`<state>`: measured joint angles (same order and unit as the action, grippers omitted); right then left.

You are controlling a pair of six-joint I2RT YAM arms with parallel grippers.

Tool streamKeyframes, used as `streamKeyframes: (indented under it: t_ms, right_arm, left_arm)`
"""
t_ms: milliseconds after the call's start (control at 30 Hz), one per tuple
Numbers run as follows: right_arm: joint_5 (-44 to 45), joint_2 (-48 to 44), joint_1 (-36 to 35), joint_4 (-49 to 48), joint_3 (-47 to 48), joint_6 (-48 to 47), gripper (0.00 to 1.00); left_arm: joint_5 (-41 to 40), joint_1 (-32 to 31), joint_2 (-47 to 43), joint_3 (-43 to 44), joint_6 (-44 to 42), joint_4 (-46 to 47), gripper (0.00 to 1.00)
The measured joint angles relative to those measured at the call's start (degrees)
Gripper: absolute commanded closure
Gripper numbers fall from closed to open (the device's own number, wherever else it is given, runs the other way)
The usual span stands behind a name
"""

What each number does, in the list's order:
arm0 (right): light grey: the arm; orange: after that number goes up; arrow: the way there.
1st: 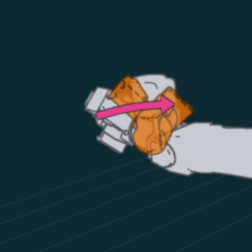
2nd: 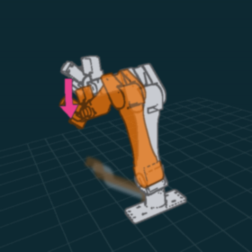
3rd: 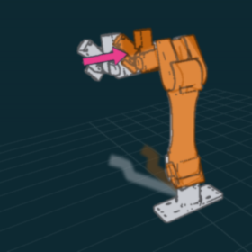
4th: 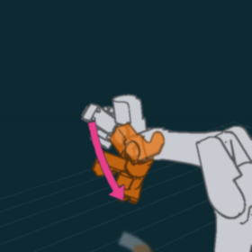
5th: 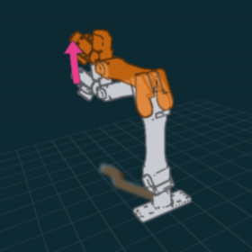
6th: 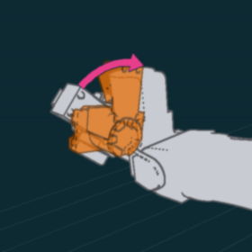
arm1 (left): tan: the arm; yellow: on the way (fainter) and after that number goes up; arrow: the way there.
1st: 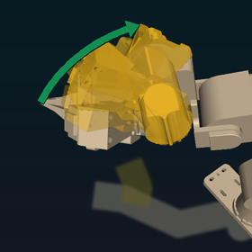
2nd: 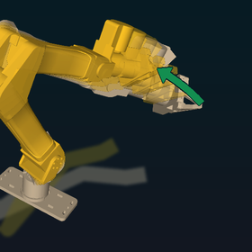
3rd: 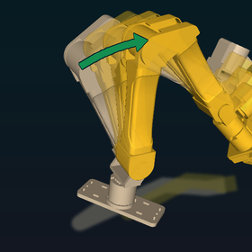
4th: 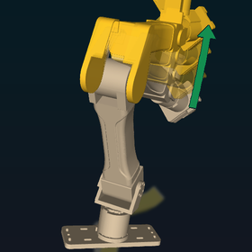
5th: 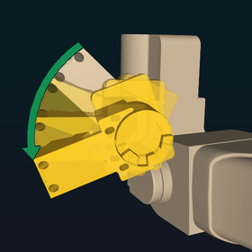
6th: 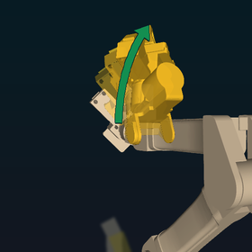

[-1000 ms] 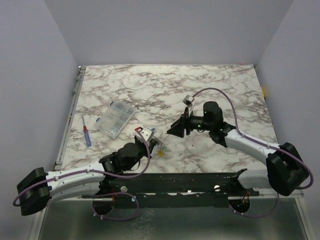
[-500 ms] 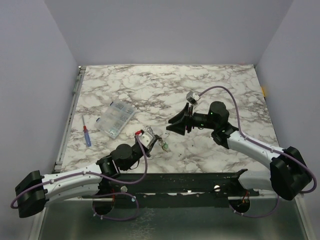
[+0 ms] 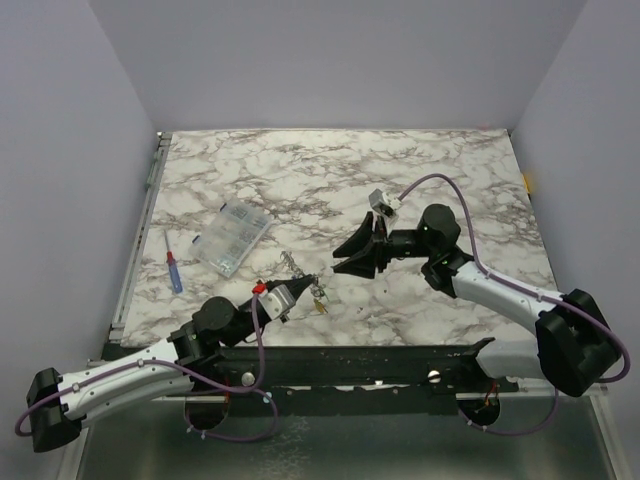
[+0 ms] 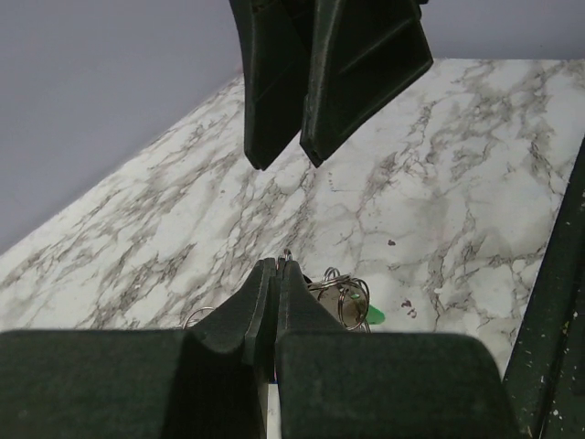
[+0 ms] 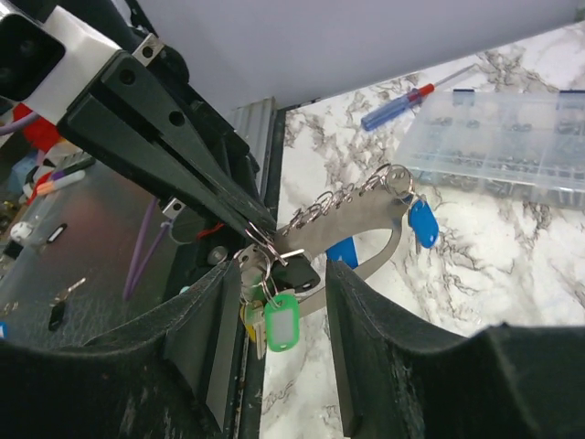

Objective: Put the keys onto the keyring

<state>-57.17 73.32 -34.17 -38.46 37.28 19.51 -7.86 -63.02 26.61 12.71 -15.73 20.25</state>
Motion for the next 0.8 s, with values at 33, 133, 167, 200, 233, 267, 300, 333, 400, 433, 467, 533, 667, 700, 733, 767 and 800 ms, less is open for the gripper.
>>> streamKeyframes:
  t_ms: [33, 133, 167, 200, 233, 267, 300, 333, 400, 433, 467, 533, 667, 700, 733, 767, 800]
  right_arm:
    - [-0.85, 0.11, 0.00, -0.57, 0.00, -0.02, 0.51]
    - [-2.99, 0.13, 0.00, -2.14, 0.07, 0.04, 0.51]
    - [-3.72, 0.13, 0.00, -2.71, 0.07, 0.20, 0.51]
    - [-4.31, 0.13, 0.00, -3.37, 0.07, 0.46, 0.52]
    - [-5.07, 0.13, 0.00, -4.15, 0.07, 0.68, 0.52]
    - [-5.55, 0.13, 0.00, -5.07, 0.07, 1.14, 0.52]
    - [-6.21, 0.13, 0.00, -6.25, 0.04, 1.62, 0.52]
    - [-6.73, 0.13, 0.00, -7.65, 0.04, 2.14, 0.53]
    - [-7.69, 0.13, -0.09, -10.67, -0.07, 3.26, 0.55]
    - [-8.20, 0.13, -0.24, -12.13, -0.17, 3.85, 0.56]
    - [-8.59, 0.13, -0.42, -13.38, -0.28, 4.50, 0.56]
    - [-9.27, 0.11, -0.74, -15.19, -0.46, 5.57, 0.55]
    - [-9.62, -0.66, -1.18, -15.56, -0.52, 6.45, 0.53]
    - [-9.60, -1.05, -1.38, -15.15, -0.52, 6.43, 0.53]
    - [-9.55, -1.64, -1.62, -14.32, -0.52, 6.29, 0.53]
    - [-9.49, -2.21, -1.88, -13.51, -0.50, 5.95, 0.54]
    - [-9.29, -2.80, -2.36, -12.31, -0.48, 5.44, 0.54]
  left_arm:
    - [0.63, 0.00, -0.09, 0.00, -0.22, -0.26, 1.00]
    - [3.58, 0.00, -0.55, 0.00, -1.25, -0.68, 1.00]
    - [4.52, 0.00, -0.59, 0.00, -1.46, -0.63, 1.00]
    - [5.29, 0.00, -0.68, 0.00, -1.57, -0.57, 1.00]
    - [6.05, 0.00, -0.72, 0.00, -1.73, -0.42, 1.00]
    - [6.84, 0.00, -0.74, 0.00, -1.79, 0.00, 1.00]
    - [7.56, 0.00, -0.72, 0.00, -1.92, 0.50, 1.00]
    - [8.31, 0.00, -0.66, 0.00, -1.99, 1.03, 1.00]
    - [9.49, 0.00, -0.42, 0.00, -2.12, 2.03, 1.00]
    - [10.08, 0.00, -0.28, 0.02, -2.14, 2.54, 1.00]
    - [10.51, 0.00, -0.28, 0.04, -2.19, 3.02, 1.00]
    - [11.54, 0.00, -0.31, 0.26, -2.25, 3.78, 1.00]
    - [13.00, 0.00, -0.35, 1.40, -2.78, 5.35, 1.00]
    - [13.14, 0.00, -0.44, 1.77, -2.86, 5.70, 1.00]
    - [13.46, 0.02, -0.57, 1.99, -3.04, 6.32, 1.00]
    - [13.73, 0.00, -0.72, 2.12, -3.21, 6.78, 1.00]
    - [14.03, 0.00, -0.92, 2.19, -3.30, 7.17, 1.00]
